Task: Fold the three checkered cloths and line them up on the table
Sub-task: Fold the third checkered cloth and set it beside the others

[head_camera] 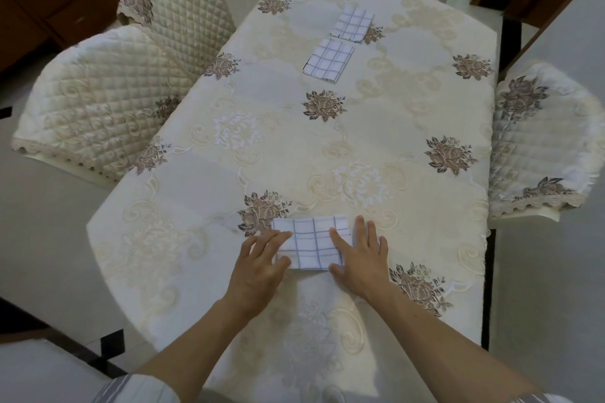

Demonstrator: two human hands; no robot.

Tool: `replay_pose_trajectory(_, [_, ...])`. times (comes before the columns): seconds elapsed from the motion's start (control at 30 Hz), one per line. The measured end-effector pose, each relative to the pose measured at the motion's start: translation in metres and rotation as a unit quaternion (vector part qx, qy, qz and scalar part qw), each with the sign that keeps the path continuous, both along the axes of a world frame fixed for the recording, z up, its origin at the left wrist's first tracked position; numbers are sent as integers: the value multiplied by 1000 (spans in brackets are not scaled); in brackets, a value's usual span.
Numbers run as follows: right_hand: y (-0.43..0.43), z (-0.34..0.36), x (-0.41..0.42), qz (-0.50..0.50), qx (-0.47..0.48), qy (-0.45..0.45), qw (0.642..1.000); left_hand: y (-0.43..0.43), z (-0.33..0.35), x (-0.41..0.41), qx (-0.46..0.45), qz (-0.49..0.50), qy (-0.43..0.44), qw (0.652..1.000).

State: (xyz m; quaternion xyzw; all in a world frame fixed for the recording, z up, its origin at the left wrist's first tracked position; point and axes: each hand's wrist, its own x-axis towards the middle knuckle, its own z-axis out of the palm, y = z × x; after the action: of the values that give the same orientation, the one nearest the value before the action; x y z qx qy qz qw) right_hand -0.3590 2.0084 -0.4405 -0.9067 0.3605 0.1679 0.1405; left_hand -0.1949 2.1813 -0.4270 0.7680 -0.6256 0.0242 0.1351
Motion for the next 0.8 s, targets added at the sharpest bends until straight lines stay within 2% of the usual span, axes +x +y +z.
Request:
replay_pose_trajectory(0.2, [-1, -1, 0, 2, 2, -2, 1000, 1, -3, 7, -3, -36, -49, 998])
replay_pose_trajectory(0.4, [1, 6, -1, 23, 8, -26, 999, 5, 4, 8, 2, -21, -15, 1000])
replay_pose_trajectory(0.47, [4, 13, -4, 39, 5, -63, 997, 2, 14, 8, -17, -7, 15, 1000])
replay_pose_trajectory(0.57, [10, 24, -7, 64, -27, -164, 984, -2, 29, 12, -55, 12, 76, 995])
replay_pose_trajectory(0.7, [11, 38, -11, 24, -52, -266, 962, -1, 47, 23, -92, 23, 152, 984])
replay_pose_trajectory(0.8, [8, 50, -17, 4, -41, -303, 952, -4, 56, 32, -111, 16, 186, 976])
